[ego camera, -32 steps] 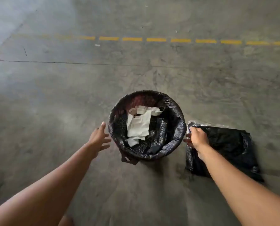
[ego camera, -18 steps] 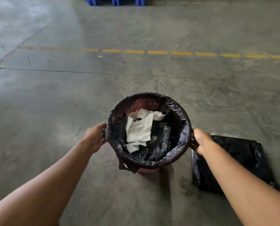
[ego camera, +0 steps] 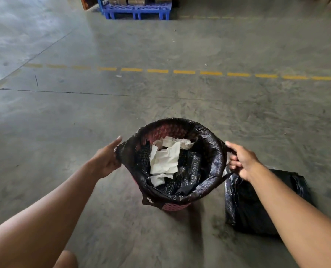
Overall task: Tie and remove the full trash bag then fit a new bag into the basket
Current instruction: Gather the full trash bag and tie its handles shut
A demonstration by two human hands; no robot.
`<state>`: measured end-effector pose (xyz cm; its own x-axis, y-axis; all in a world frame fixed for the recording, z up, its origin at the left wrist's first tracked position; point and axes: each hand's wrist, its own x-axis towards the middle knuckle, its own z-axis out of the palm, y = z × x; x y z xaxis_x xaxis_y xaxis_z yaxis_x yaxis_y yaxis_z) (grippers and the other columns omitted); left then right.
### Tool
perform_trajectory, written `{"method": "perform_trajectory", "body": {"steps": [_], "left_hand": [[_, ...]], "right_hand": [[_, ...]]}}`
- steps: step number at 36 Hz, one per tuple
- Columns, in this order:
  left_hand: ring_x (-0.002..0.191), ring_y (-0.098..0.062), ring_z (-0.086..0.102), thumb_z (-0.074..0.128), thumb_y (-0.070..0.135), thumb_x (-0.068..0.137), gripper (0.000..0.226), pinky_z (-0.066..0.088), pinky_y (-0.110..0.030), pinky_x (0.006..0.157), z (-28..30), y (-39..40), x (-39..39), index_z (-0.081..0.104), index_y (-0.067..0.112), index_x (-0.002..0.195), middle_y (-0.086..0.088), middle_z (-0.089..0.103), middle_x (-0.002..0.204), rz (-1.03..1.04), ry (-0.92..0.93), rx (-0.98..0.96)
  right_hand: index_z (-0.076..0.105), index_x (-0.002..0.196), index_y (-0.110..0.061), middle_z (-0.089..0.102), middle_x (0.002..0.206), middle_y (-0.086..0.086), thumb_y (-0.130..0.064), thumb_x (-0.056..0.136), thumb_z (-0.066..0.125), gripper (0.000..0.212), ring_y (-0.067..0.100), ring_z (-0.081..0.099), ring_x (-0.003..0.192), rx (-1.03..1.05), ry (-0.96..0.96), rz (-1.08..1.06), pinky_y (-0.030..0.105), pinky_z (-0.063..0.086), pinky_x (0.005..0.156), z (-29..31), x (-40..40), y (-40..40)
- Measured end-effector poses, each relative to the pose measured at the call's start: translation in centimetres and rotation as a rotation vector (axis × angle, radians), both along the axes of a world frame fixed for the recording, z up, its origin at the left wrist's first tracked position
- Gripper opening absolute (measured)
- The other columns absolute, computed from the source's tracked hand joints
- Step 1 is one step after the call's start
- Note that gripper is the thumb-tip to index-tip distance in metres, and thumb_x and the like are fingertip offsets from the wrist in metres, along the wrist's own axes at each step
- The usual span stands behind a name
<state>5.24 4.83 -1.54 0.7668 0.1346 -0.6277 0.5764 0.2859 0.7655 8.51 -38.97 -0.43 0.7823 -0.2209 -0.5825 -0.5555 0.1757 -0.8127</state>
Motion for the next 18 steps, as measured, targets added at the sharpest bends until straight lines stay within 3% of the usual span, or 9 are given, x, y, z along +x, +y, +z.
{"method": "perform_trajectory", "body": {"steps": [2,4,8,11,14,16,18], "left_hand": [[0.069,-0.014,0.049,0.079,0.044,0.084,0.032,0.038,-0.027,0.067,0.4,-0.3,0.1,0.077,0.013,0.093,-0.003,0.062,0.085,-0.034,-0.026,0.115],[0.07,-0.013,0.051,0.072,0.033,0.093,0.021,0.04,-0.027,0.07,1.3,-0.8,0.6,0.077,0.013,0.094,-0.001,0.065,0.084,0.049,-0.095,0.188],[0.073,-0.016,0.06,0.055,0.023,0.102,0.017,0.049,-0.032,0.071,2.1,-1.2,1.7,0.069,0.015,0.095,-0.003,0.065,0.086,0.159,-0.112,-0.061],[0.08,-0.023,0.067,0.046,0.028,0.1,0.029,0.055,-0.036,0.074,2.5,-1.5,2.7,0.067,0.009,0.105,-0.01,0.07,0.097,0.021,-0.03,-0.193],[0.062,-0.019,0.068,0.072,0.047,0.087,0.034,0.058,-0.029,0.056,3.3,-1.6,4.0,0.069,0.014,0.091,-0.006,0.071,0.082,-0.132,0.04,0.085],[0.052,-0.016,0.066,0.082,0.041,0.081,0.032,0.055,-0.025,0.049,3.6,-1.8,5.1,0.069,0.013,0.092,-0.007,0.069,0.079,-0.177,0.047,0.346],[0.043,-0.012,0.058,0.075,0.026,0.089,0.017,0.052,-0.021,0.043,4.0,-1.9,6.6,0.063,0.014,0.086,-0.003,0.058,0.069,-0.122,-0.014,0.298]], "right_hand": [[0.05,0.074,-0.016,0.026,0.052,-0.003,-0.016,0.085,0.071,0.025,0.007,0.02,0.03,-0.095,-0.005,0.023,0.019,0.019,0.036,0.1,0.1,0.2],[0.047,0.07,-0.015,0.031,0.051,-0.001,-0.008,0.087,0.066,0.026,0.007,0.024,0.029,-0.115,-0.051,-0.05,0.018,0.022,0.037,0.6,0.6,0.2],[0.052,0.067,-0.017,0.051,0.05,0.0,-0.01,0.079,0.059,0.015,0.015,0.042,0.041,0.12,-0.074,-0.228,0.022,0.039,0.051,1.7,1.3,0.3],[0.058,0.07,-0.021,0.054,0.06,-0.001,-0.029,0.076,0.064,0.011,0.018,0.049,0.05,0.099,-0.025,-0.115,0.024,0.044,0.054,1.5,2.1,0.5],[0.06,0.079,-0.023,0.047,0.056,-0.003,-0.046,0.07,0.076,0.029,0.011,0.035,0.037,-0.002,0.057,0.116,0.019,0.031,0.038,1.4,3.7,0.2],[0.057,0.073,-0.02,0.048,0.048,-0.005,-0.039,0.076,0.078,0.028,0.007,0.031,0.027,-0.079,0.095,0.246,0.016,0.025,0.03,1.8,5.1,0.4],[0.057,0.07,-0.02,0.052,0.048,-0.005,-0.029,0.08,0.076,0.023,0.005,0.036,0.026,-0.136,0.099,0.243,0.014,0.027,0.029,2.5,6.3,0.6]]}}
